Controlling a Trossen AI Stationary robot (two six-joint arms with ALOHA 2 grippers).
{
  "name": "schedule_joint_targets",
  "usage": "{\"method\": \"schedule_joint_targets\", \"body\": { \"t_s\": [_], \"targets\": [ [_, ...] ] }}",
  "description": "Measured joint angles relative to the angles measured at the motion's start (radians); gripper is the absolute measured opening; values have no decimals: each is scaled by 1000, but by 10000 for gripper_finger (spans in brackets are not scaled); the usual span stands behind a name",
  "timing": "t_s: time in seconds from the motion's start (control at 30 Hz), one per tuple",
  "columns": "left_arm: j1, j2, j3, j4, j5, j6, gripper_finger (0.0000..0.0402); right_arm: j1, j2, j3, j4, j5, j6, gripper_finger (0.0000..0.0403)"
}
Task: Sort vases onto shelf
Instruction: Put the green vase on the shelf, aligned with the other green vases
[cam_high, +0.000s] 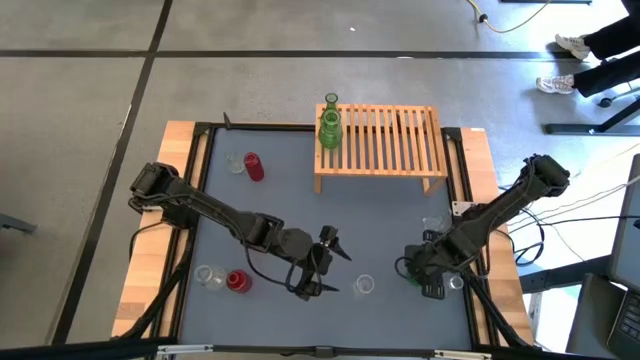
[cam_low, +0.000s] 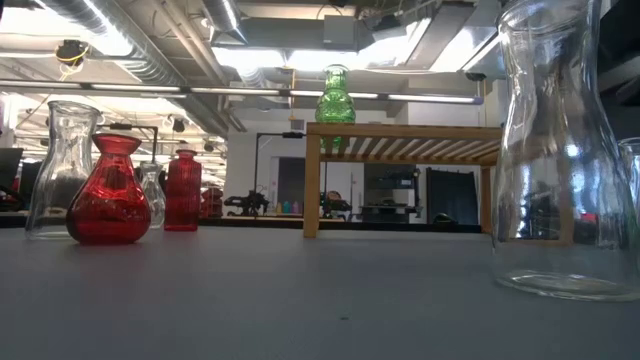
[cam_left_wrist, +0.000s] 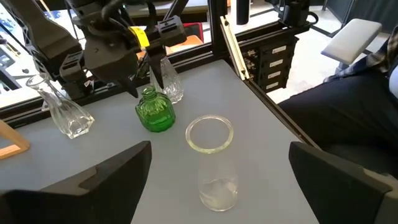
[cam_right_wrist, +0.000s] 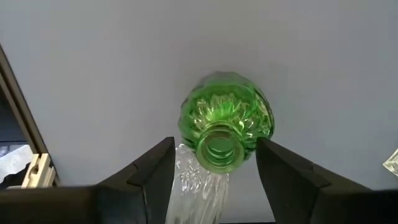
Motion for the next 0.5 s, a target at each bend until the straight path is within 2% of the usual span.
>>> {"method": "schedule_joint_targets", "body": {
  "t_s": [0.33,0.5],
  "targets": [
    [0,0,0,0,0,0,375,0,66,0,2,1,7,206],
    [0,-1,0,0,0,0,375,0,66,0,1,1,7,163]
  ]
}}
